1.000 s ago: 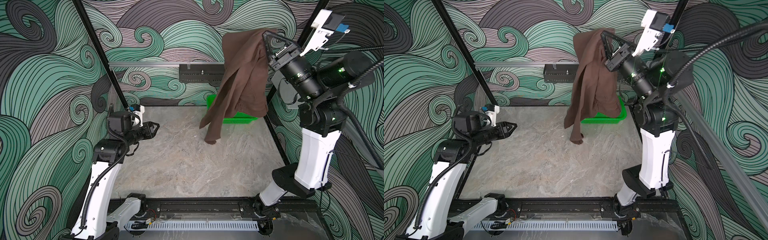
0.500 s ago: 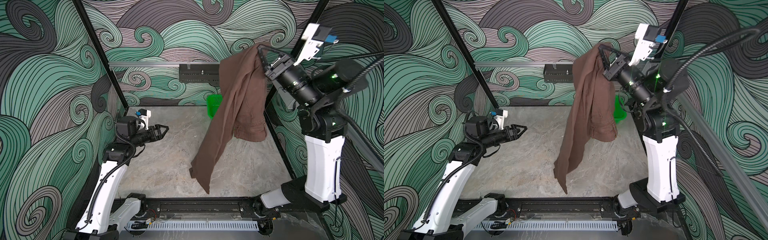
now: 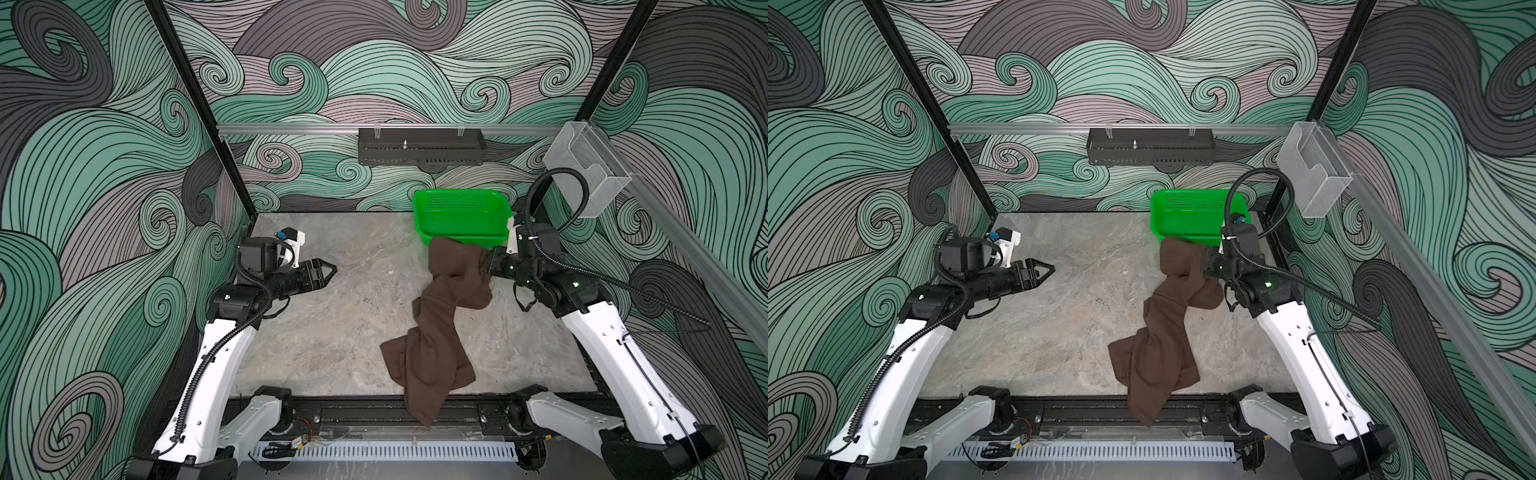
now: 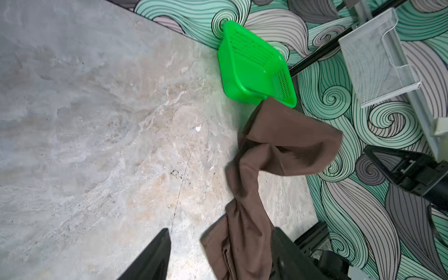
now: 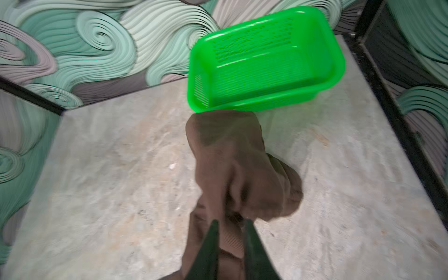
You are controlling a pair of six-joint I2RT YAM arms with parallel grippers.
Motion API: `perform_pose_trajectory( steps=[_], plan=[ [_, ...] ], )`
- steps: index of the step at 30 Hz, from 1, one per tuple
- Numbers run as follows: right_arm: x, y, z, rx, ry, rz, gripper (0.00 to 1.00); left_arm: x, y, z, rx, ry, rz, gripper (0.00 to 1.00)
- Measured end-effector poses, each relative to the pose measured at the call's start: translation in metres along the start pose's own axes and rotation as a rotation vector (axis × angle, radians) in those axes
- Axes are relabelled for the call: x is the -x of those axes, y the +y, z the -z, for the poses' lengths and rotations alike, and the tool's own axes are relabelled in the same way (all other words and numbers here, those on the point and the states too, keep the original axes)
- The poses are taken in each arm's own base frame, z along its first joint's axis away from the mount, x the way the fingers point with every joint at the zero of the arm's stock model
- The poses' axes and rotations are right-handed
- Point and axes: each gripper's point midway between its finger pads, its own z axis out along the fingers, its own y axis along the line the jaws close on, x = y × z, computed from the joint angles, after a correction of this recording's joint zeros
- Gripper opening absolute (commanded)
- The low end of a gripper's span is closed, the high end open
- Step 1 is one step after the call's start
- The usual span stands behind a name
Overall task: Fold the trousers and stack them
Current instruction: 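Lower the trousers onto the table with the right gripper, then grasp the trouser leg hem with the left gripper and pull it away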
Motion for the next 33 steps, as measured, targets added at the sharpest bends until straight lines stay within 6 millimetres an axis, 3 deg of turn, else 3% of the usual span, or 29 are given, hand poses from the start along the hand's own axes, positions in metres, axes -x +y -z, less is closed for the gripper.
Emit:
perform_pose_trajectory(
  steps=[4,8,16,22,27,33],
  plan=[
    [-0.014,-0.033,0.002,-0.144,0.026,-0.008,0.72,-0.035,-0.002,-0.014,0.002,0.111,-0.006,0.73],
    [-0.014,-0.053,0.010,-0.217,0.017,-0.030,0.84,-0.088,-0.017,-0.031,-0.020,0.262,-0.046,0.80],
    [-0.011,-0.058,0.031,-0.214,-0.028,-0.084,0.90,-0.189,-0.037,-0.058,-0.010,0.522,-0.130,0.88],
    [-0.015,-0.056,0.033,-0.186,-0.026,-0.117,0.90,-0.246,-0.042,-0.092,0.079,0.678,-0.186,0.93],
    [-0.027,-0.056,0.029,-0.176,0.004,-0.125,0.91,-0.278,-0.045,-0.112,0.128,0.733,-0.233,0.93],
    [-0.037,-0.056,0.025,-0.174,0.031,-0.128,0.92,-0.299,-0.062,-0.143,0.160,0.754,-0.286,0.92]
  ],
)
